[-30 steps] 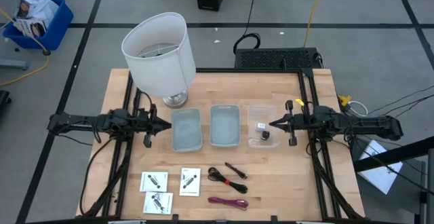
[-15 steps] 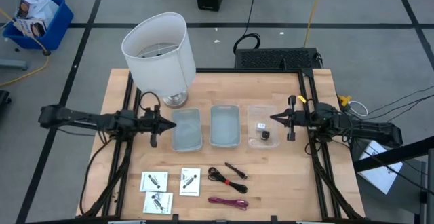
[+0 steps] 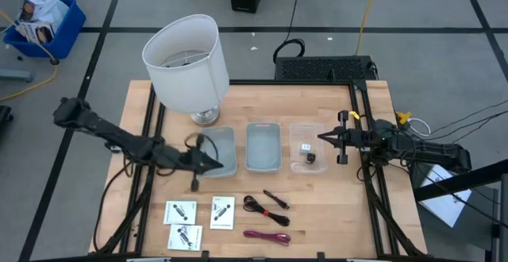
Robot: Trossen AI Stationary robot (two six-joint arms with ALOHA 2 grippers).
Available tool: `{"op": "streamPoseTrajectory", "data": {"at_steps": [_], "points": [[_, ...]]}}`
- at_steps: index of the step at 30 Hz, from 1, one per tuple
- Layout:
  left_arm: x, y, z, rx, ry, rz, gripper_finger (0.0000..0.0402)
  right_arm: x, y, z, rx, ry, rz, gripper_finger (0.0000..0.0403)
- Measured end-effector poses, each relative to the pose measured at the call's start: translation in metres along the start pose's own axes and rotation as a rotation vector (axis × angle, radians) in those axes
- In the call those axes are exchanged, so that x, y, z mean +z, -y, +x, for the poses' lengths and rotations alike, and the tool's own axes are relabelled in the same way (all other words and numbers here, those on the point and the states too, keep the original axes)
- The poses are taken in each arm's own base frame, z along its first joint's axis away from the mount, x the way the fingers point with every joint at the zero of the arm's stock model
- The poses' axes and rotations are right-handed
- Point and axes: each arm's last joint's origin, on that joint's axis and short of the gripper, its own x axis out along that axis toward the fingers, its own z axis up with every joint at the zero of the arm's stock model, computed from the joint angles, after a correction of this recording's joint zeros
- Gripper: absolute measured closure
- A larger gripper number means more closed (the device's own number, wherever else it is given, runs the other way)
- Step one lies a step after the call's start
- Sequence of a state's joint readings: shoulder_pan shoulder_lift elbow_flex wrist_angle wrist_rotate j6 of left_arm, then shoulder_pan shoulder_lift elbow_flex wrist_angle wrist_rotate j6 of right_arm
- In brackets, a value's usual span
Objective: Pick and place items into bin
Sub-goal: Put the bottom black charger cable into the right gray bin
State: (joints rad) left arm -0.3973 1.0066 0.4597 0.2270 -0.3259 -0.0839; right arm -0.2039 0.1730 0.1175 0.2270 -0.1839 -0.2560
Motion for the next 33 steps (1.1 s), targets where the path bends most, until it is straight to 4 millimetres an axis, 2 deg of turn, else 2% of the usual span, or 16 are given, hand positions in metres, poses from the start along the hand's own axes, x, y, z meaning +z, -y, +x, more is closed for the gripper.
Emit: {"op": "streamPoseTrajectory", "data": {"at_steps": [4, 9, 18, 22, 27, 33], "points": [[0.014, 0.027, 0.022, 0.022, -0.075, 0.085, 0.0394, -0.002, -0.001, 0.000, 0.007, -0.024, 0.005, 0.0403], [0.034, 0.057, 0.049, 0.060, -0.107, 0.112, 0.0389, -0.004, -0.001, 0.000, 0.011, -0.040, -0.018, 0.0403], [0.046, 0.098, 0.117, 0.020, -0.277, 0.169, 0.0392, -0.004, -0.001, 0.000, 0.013, -0.043, -0.021, 0.0403], [0.048, 0.113, 0.150, 0.005, -0.399, 0.209, 0.0349, -0.004, -0.001, 0.000, 0.011, -0.041, 0.018, 0.0403], [0.049, 0.125, 0.180, -0.058, -0.532, 0.229, 0.0271, -0.002, -0.001, 0.000, 0.005, -0.020, 0.062, 0.0403], [0.039, 0.124, 0.194, -0.142, -0.639, 0.179, 0.0194, -0.001, 0.000, 0.000, 0.004, -0.013, 0.097, 0.0403]]}}
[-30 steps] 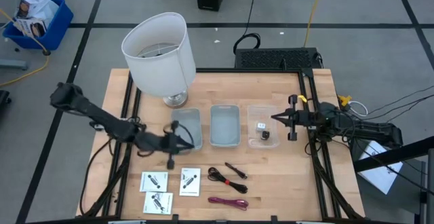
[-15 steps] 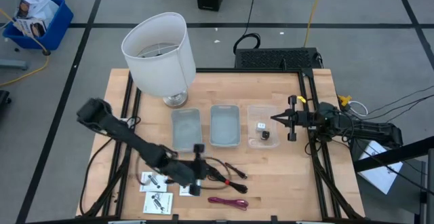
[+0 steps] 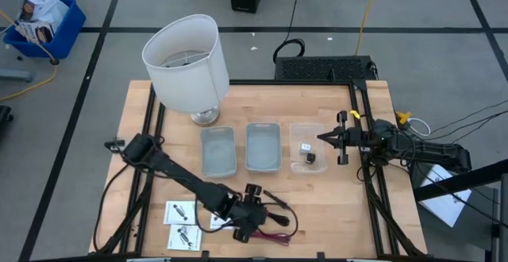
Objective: Pick and place items into bin
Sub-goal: Put the bottom black charger cable into the right gray bin
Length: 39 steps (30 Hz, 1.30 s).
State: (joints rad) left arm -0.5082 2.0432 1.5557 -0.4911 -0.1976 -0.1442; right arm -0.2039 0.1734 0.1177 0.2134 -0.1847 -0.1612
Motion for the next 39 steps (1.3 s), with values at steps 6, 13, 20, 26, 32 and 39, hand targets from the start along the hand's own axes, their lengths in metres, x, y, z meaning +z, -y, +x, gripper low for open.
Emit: {"op": "streamPoseTrajectory", "data": {"at_steps": [6, 13, 20, 26, 32, 39], "points": [[-0.006, -0.013, 0.009, -0.029, -0.018, -0.060, 0.0164, 0.000, 0.000, 0.000, 0.000, 0.000, 0.018, 0.0403], [-0.022, -0.024, 0.025, -0.057, -0.009, -0.069, 0.0163, -0.001, 0.000, 0.000, 0.001, -0.008, 0.019, 0.0403], [-0.035, -0.027, 0.035, -0.071, 0.021, -0.076, 0.0163, -0.001, 0.000, 0.000, 0.001, -0.009, 0.012, 0.0403], [-0.048, -0.027, 0.043, -0.087, 0.036, -0.084, 0.0163, -0.001, 0.000, 0.000, 0.001, -0.009, 0.011, 0.0403], [-0.058, -0.026, 0.047, -0.085, 0.029, -0.082, 0.0163, -0.001, 0.000, 0.000, 0.001, -0.009, 0.012, 0.0403], [-0.057, -0.025, 0.047, -0.082, 0.062, -0.051, 0.0246, -0.001, 0.000, 0.000, 0.001, -0.009, 0.012, 0.0403]]}}
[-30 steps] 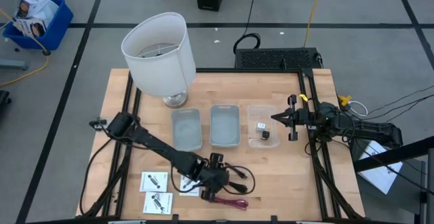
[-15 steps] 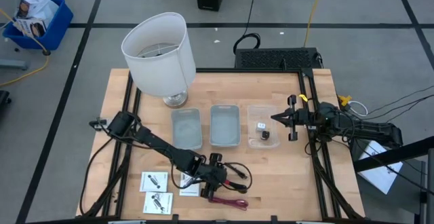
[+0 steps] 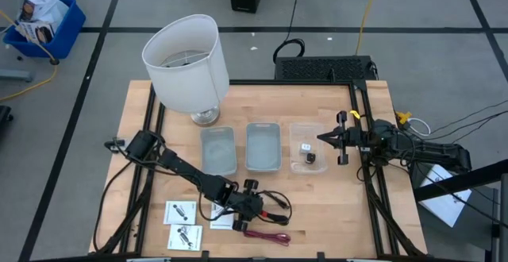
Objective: Pick and place items into bin
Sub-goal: Put the bottom black charger cable into the right gray bin
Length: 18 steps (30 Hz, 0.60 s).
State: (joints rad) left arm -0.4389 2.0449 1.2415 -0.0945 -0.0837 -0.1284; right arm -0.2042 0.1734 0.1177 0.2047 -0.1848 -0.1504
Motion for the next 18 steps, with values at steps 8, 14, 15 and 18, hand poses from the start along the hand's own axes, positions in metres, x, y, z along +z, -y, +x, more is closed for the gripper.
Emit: {"op": "streamPoseTrajectory", "data": {"at_steps": [8, 14, 15, 18], "points": [[0.014, 0.003, -0.003, -0.040, 0.065, -0.009, 0.0374, 0.000, 0.000, 0.000, 0.000, -0.003, 0.001, 0.0403], [0.051, 0.017, -0.025, -0.012, 0.087, 0.099, 0.0362, -0.001, 0.000, 0.000, 0.002, -0.012, 0.003, 0.0403], [0.059, 0.020, -0.032, 0.015, 0.095, 0.130, 0.0369, -0.001, 0.000, 0.000, 0.002, -0.014, 0.003, 0.0403], [0.082, 0.028, -0.065, 0.108, 0.148, 0.208, 0.0378, -0.001, 0.000, 0.000, 0.002, -0.014, 0.011, 0.0403]]}}
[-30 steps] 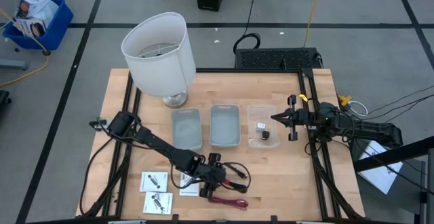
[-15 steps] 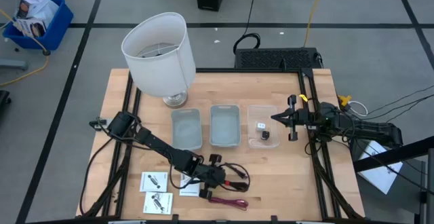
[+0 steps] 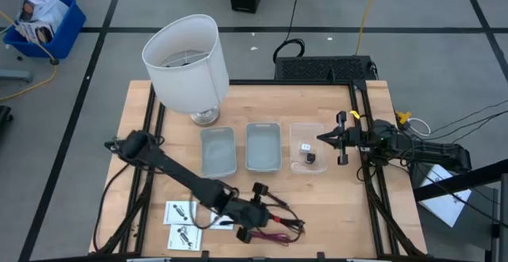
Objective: Pick and place items into bin
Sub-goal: Put the bottom black charger cable into the right gray bin
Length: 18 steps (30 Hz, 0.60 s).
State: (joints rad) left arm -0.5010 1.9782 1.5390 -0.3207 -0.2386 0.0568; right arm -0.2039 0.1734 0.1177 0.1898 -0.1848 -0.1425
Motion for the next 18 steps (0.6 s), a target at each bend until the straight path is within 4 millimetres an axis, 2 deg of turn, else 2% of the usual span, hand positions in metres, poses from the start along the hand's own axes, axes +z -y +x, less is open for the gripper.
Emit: {"op": "streamPoseTrajectory", "data": {"at_steps": [4, 9, 14, 18], "points": [[0.020, -0.004, -0.044, 0.076, 0.074, 0.057, 0.0378, -0.001, 0.000, 0.000, 0.004, -0.009, 0.003, 0.0403], [0.026, -0.005, -0.100, 0.194, 0.094, 0.071, 0.0377, -0.001, 0.000, 0.001, 0.004, -0.012, 0.014, 0.0403], [0.004, -0.012, -0.126, 0.256, 0.154, 0.020, 0.0378, 0.000, 0.000, 0.001, 0.003, -0.005, 0.020, 0.0403], [-0.027, -0.030, -0.130, 0.320, 0.262, -0.149, 0.0378, -0.001, 0.000, 0.001, 0.004, -0.006, 0.020, 0.0403]]}}
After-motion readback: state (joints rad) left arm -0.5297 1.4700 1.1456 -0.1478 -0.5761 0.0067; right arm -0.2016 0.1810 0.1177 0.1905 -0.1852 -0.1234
